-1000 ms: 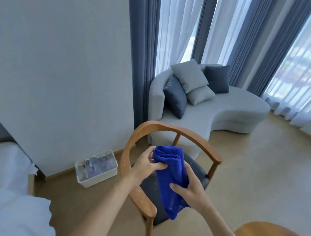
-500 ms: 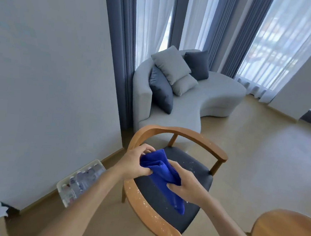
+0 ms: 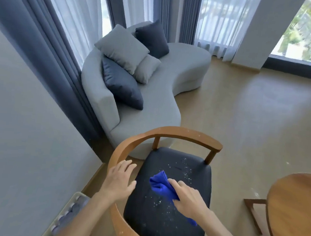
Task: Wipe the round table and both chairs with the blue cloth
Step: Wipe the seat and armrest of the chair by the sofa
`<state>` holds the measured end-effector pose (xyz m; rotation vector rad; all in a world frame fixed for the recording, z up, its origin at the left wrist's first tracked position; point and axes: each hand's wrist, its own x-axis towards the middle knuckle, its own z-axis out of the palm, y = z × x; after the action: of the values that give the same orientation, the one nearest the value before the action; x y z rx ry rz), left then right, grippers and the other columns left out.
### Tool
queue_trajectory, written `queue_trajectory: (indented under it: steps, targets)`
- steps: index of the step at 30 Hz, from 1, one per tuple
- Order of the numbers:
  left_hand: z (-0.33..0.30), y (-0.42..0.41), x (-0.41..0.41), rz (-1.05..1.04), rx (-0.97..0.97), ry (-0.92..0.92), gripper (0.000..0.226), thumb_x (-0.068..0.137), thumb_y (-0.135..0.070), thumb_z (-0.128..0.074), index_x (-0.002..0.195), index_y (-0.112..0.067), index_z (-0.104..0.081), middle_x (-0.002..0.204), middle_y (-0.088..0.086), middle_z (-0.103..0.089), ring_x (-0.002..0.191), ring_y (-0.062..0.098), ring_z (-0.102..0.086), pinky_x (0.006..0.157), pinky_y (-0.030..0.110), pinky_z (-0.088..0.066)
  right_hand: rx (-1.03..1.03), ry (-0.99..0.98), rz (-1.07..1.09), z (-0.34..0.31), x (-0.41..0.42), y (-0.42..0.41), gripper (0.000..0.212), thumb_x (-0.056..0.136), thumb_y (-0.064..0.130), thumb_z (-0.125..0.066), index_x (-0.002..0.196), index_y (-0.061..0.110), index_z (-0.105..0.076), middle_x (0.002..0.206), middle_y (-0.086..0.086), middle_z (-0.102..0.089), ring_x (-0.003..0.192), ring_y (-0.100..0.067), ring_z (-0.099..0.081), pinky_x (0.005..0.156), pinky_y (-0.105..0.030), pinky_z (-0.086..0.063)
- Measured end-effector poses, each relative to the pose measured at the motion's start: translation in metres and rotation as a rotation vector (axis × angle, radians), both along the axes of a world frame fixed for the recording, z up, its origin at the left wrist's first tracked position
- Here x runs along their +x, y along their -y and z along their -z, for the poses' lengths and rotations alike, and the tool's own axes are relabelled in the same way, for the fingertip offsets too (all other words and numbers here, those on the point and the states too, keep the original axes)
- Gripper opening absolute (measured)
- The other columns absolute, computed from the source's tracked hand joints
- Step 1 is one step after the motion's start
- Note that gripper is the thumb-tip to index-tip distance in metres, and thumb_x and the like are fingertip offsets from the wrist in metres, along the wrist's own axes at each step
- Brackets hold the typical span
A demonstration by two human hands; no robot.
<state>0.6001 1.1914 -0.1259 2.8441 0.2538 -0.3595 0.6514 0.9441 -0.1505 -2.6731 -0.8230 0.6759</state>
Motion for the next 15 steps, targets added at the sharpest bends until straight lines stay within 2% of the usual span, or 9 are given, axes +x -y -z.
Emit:
queue_trajectory:
  steps: [3,6,8,11,15]
  targets:
    - [0.024,-0.018,0.026,0.056,0.110,-0.120,0.061,0.097,-0.051,-0.037,0.151,-0.031,-0.017,0.161,-0.006,-0.009,0.149,0.019,-0.006,0.120,0.040,-0.007,-0.090,-0.016,0.095,0.016,0.006,0.009,0.058,0.089,0.017,-0.045,0.142,0.032,-0.025,0.107,0.003,-0.047,0.082,-0.022,-0.046,0.067,-0.033,-0.036]
    - [0.047,-0.033,0.051,0.140,0.185,-0.166,0.062,0.098,-0.052,-0.030,0.153,-0.029,-0.011,0.162,-0.003,-0.001,0.150,0.021,0.001,0.116,0.040,0.005,-0.129,-0.064,0.190,0.035,0.003,0.013,0.060,0.089,0.018,-0.043,0.144,0.032,-0.024,0.100,0.008,-0.038,0.086,-0.022,-0.049,0.067,-0.031,-0.034]
    - [0.062,-0.046,0.071,0.203,0.209,-0.133,0.063,0.098,-0.052,-0.030,0.153,-0.028,-0.013,0.163,-0.001,-0.003,0.150,0.023,0.001,0.110,0.040,0.011,-0.138,-0.096,0.252,0.046,-0.001,0.009,0.059,0.089,0.018,-0.042,0.144,0.032,-0.024,0.099,0.010,-0.036,0.095,-0.023,-0.054,0.068,-0.030,-0.034]
    - [0.085,-0.068,0.108,0.316,0.251,-0.074,0.062,0.098,-0.050,-0.031,0.153,-0.025,-0.017,0.162,0.002,-0.005,0.150,0.025,0.002,0.112,0.043,0.011,-0.135,-0.132,0.353,0.062,-0.006,-0.001,0.060,0.088,0.018,-0.044,0.143,0.034,-0.025,0.109,0.009,-0.045,0.102,-0.022,-0.054,0.072,-0.030,-0.035]
    - [0.115,-0.091,0.162,0.455,0.321,-0.050,0.064,0.098,-0.048,-0.029,0.154,-0.021,-0.012,0.163,0.005,0.002,0.149,0.026,0.006,0.118,0.051,0.000,-0.122,-0.161,0.469,0.088,-0.002,-0.010,0.060,0.088,0.019,-0.047,0.143,0.034,-0.025,0.122,0.008,-0.050,0.107,-0.022,-0.054,0.080,-0.029,-0.040]
